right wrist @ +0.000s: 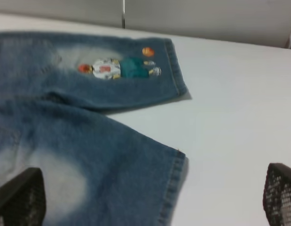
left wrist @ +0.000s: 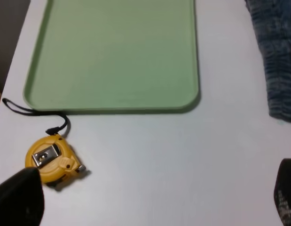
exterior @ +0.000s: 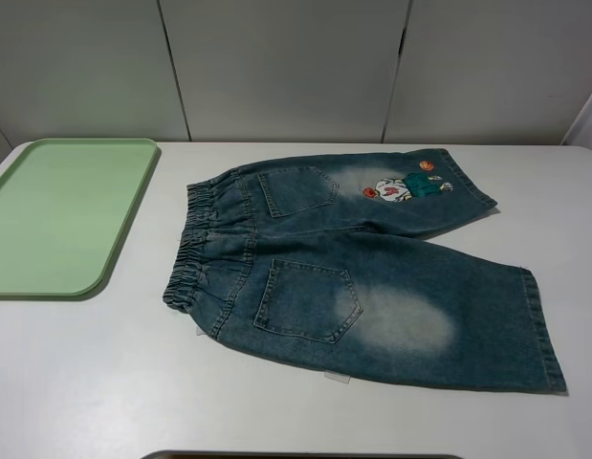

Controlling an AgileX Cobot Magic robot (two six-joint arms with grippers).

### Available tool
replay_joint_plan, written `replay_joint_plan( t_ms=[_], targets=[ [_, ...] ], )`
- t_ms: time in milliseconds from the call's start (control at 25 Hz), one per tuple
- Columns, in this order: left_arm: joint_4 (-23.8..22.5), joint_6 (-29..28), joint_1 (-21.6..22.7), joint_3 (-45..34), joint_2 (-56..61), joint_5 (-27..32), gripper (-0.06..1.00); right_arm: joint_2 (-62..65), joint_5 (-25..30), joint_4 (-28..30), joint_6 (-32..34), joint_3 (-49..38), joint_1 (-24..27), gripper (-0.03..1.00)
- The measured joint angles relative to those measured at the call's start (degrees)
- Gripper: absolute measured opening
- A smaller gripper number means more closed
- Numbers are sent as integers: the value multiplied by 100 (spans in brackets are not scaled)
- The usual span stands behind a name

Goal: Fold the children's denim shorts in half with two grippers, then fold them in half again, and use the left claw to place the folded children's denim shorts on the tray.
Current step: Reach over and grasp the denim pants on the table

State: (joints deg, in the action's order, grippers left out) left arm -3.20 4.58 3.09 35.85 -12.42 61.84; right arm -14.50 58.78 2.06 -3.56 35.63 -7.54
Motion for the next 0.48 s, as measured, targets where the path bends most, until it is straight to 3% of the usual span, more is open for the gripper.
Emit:
replay_joint_plan(
  t_ms=[160, 200, 280, 480],
  targets=[
    [589, 518, -595, 860, -1203, 118, 97, -1064, -5, -299, -746, 377, 0, 70],
    [639, 796, -1255, 1248, -1732, 123, 97, -1309, -12, -396, -988, 439, -6, 70],
    [529, 956, -2021, 1490, -2155, 166, 97, -1646, -111, -542, -1215, 480, -213, 70],
    [-183, 1010, -4095, 1622, -3036, 425, 97, -2280, -187, -434, -1365, 499, -1654, 70]
  ],
)
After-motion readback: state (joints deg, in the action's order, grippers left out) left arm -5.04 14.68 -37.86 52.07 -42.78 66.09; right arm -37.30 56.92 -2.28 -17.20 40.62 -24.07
